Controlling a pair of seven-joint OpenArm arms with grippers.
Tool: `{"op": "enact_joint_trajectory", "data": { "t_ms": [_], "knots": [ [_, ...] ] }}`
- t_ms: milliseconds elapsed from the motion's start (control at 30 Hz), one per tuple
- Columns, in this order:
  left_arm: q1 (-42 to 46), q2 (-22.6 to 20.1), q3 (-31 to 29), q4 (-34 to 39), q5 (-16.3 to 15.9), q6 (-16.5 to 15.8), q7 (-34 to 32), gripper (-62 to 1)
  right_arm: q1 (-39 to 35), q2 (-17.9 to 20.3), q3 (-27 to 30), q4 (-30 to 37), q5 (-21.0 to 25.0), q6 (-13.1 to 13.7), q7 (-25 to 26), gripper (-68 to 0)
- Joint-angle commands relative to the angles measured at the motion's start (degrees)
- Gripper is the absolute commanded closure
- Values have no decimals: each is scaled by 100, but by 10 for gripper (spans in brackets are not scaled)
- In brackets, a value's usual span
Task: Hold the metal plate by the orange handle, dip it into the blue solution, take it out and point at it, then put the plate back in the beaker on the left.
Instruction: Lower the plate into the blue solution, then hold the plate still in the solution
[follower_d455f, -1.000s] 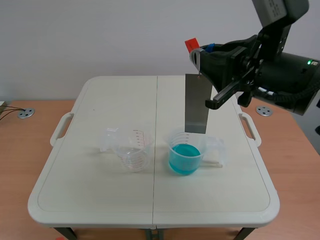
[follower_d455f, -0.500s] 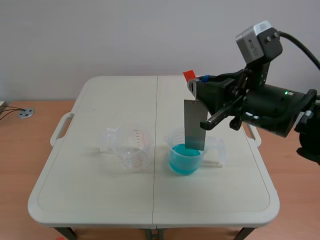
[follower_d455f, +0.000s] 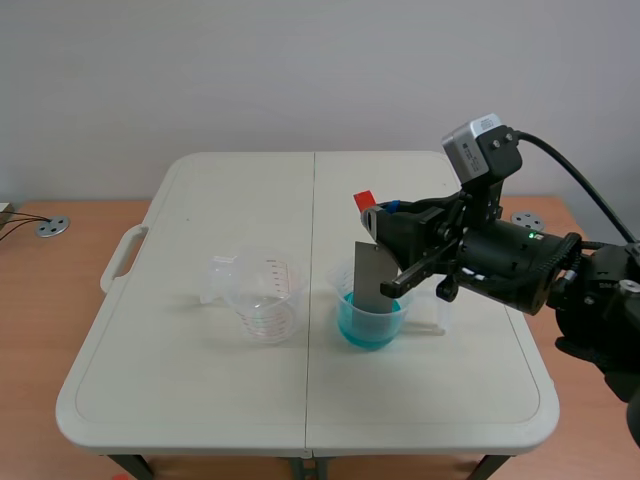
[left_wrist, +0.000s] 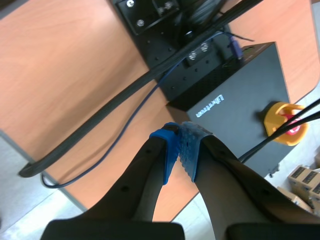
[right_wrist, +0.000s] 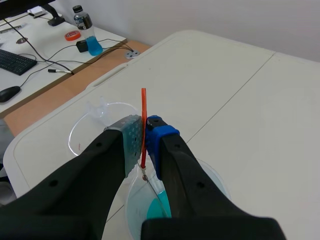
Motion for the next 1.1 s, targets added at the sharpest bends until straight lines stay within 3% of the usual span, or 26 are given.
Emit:
{"op": "enact_joint_trajectory", "data": {
  "t_ms": [0, 1067],
  "knots": [
    [-2, 28, 11, 26, -33, -48, -59, -17, 81, 0, 33, -2, -68, 7, 70, -13],
    [-2, 44, 37, 26, -35, -57, -57, -17, 83, 4, 35, -39, -164, 7, 166, -13]
  ]
}}
